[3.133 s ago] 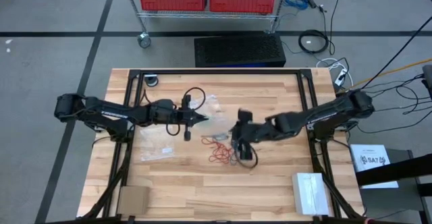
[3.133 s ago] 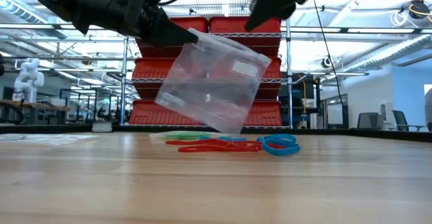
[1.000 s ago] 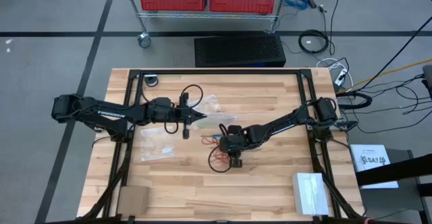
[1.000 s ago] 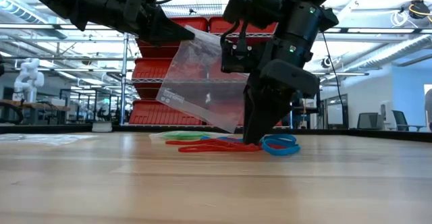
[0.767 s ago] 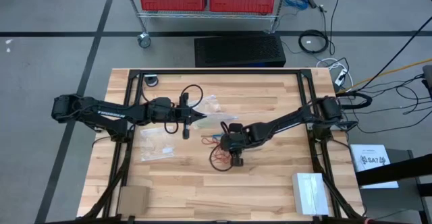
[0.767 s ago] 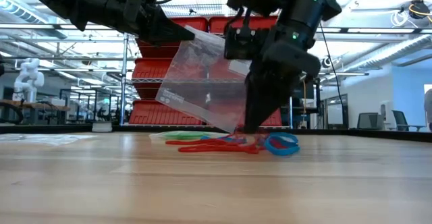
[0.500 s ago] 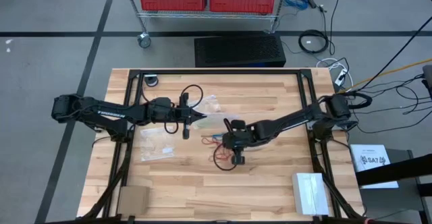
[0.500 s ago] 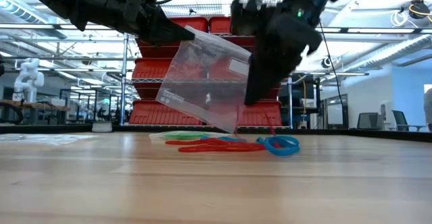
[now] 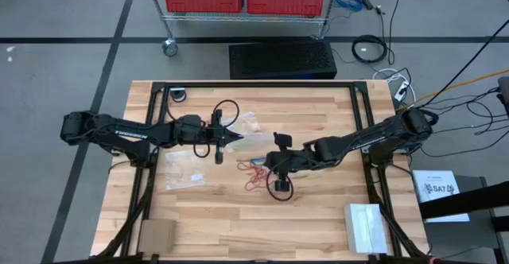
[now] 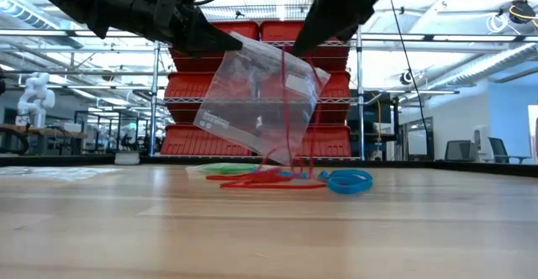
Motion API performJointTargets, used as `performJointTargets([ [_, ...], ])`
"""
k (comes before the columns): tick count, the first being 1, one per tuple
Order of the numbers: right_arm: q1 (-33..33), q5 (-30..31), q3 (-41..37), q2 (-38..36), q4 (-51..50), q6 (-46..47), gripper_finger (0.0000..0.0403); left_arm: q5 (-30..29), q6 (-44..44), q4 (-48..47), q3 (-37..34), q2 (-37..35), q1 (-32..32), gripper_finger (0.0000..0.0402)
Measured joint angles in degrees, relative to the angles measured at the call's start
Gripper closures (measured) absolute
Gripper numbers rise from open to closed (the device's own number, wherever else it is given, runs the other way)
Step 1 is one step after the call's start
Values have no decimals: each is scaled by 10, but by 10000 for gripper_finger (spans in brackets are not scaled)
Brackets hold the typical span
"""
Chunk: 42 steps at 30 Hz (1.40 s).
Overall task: Sort rubber bands
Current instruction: Put the red rubber band into the bottom right transparent zip bag
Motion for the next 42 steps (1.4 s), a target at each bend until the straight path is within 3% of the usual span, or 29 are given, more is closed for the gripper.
performJointTargets([
  [12, 0, 6, 12, -18, 37, -17, 403, 0, 0, 0, 0, 0, 0, 400],
  [27, 5, 188, 126, -18, 10, -67, 403, 0, 1, -9, 0, 0, 0, 400],
  [42, 5, 294, 162, -18, 14, -104, 403, 0, 1, -9, 0, 0, 0, 400],
])
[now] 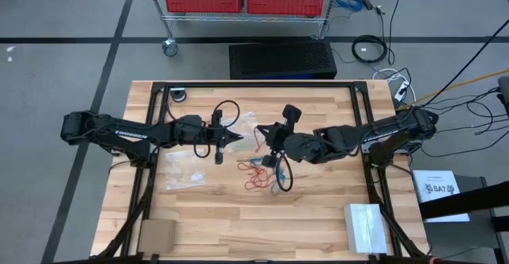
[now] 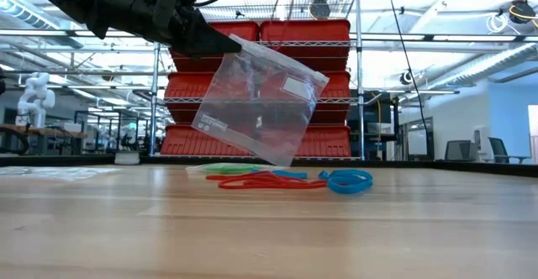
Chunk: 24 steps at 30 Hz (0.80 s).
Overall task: Sort rubber bands
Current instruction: Put the red rubber band into the bottom right transparent zip bag
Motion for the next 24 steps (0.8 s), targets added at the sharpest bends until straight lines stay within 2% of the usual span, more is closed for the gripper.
performJointTargets([
  [11, 0, 14, 6, 0, -3, -8, 403, 0, 0, 0, 0, 0, 0, 400],
  [15, 0, 43, 6, 0, -3, -14, 403, 0, 0, 0, 0, 0, 0, 400],
  [24, 0, 43, 6, 0, -2, -14, 403, 0, 0, 0, 0, 0, 0, 400],
])
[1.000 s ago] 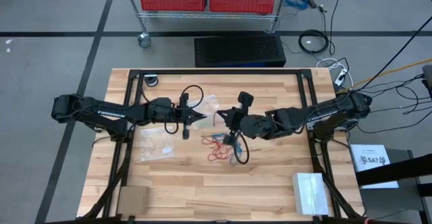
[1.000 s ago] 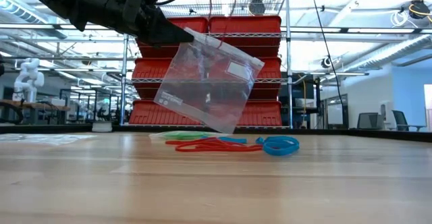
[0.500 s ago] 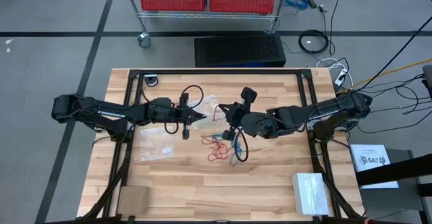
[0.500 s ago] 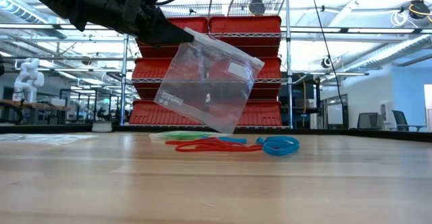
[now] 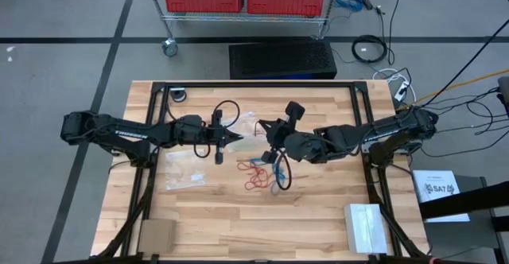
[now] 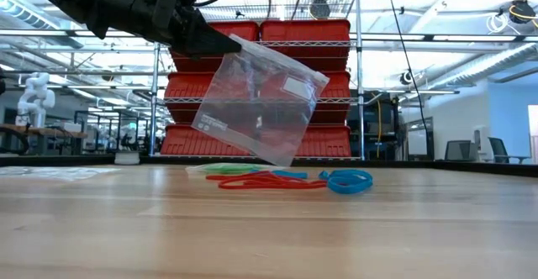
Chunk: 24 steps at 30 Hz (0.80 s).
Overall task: Sort rubber bands
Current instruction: Put the red rubber band into the bottom right transparent zip bag
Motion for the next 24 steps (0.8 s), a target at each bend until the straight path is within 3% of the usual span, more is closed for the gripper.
performJointTargets([
  [24, -1, -8, 0, 3, -109, 91, 403, 0, 0, 0, 0, 0, 0, 400],
])
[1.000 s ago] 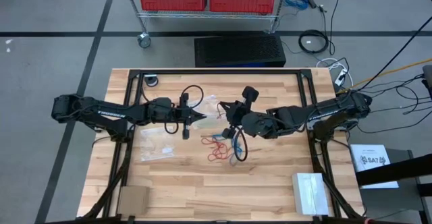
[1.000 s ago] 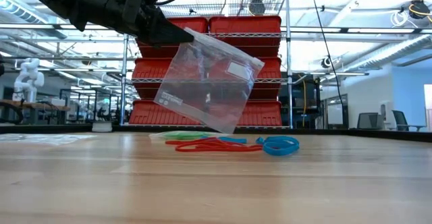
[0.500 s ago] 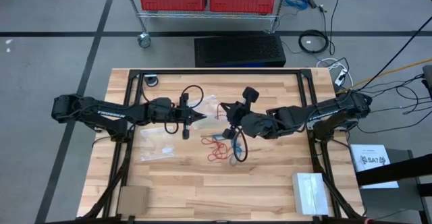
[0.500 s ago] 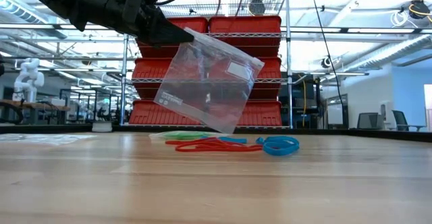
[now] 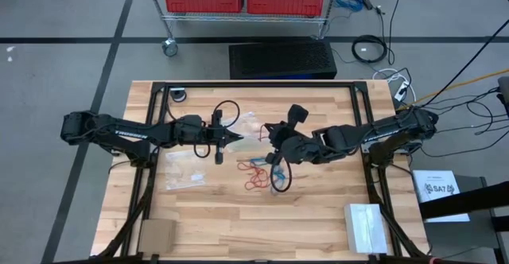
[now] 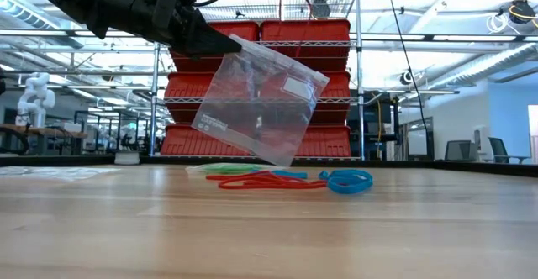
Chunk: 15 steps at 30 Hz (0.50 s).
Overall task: Sort rubber bands
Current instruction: Put the red rubber band into the bottom right transparent zip bag
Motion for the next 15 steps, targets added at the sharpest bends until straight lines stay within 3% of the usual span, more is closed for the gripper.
performJointTargets([
  [9, -25, -31, 0, 38, 4, -11, 403, 0, 0, 0, 0, 0, 0, 400],
  [15, -42, -63, 0, 62, 59, -38, 403, 0, 0, 0, 0, 0, 0, 400],
])
